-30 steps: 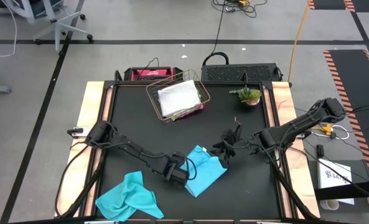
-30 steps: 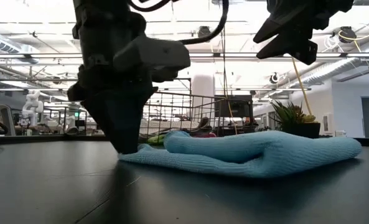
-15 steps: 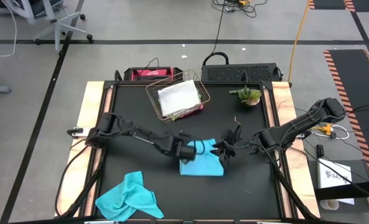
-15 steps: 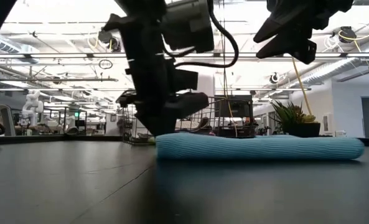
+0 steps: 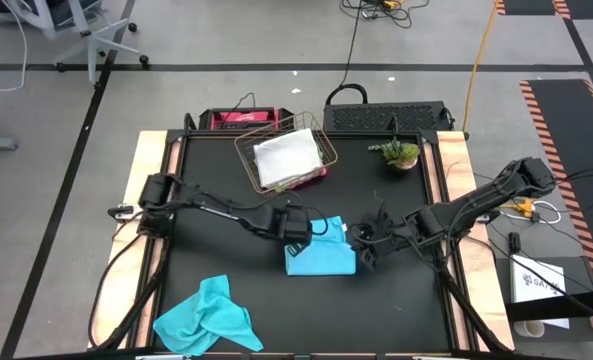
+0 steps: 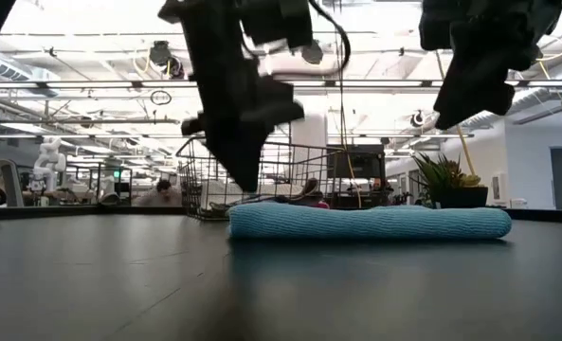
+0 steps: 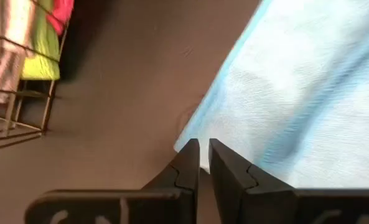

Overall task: Fold microfiber towels
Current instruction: Fold the right light blue microfiber cloth

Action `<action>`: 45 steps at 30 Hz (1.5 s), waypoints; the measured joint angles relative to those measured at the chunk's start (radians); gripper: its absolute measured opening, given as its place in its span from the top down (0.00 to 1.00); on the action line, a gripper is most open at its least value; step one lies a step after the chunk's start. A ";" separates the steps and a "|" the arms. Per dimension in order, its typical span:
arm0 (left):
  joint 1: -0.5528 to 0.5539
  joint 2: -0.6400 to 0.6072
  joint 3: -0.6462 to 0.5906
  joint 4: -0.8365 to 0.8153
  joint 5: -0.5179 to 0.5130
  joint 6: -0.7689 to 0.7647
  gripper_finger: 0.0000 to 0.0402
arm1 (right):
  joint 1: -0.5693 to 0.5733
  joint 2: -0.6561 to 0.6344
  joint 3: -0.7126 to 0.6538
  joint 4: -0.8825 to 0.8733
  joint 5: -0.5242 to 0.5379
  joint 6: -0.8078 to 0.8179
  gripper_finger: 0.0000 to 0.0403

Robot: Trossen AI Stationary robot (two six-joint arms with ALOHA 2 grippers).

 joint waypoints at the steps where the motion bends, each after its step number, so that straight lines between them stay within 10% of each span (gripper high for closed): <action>1: -0.005 -0.018 0.000 -0.002 0.001 0.005 0.90 | -0.002 0.001 0.000 -0.007 0.000 0.000 0.63; 19: 0.008 -0.075 0.002 -0.005 0.198 -0.136 0.90 | -0.064 0.072 -0.001 0.010 -0.053 -0.053 0.63; 33: 0.012 -0.028 -0.002 0.097 0.283 -0.060 0.65 | -0.063 0.068 -0.002 0.042 -0.054 0.002 0.63; 45: 0.032 -0.014 -0.034 0.109 0.311 -0.064 0.64 | -0.063 0.068 -0.002 0.055 -0.053 0.001 0.63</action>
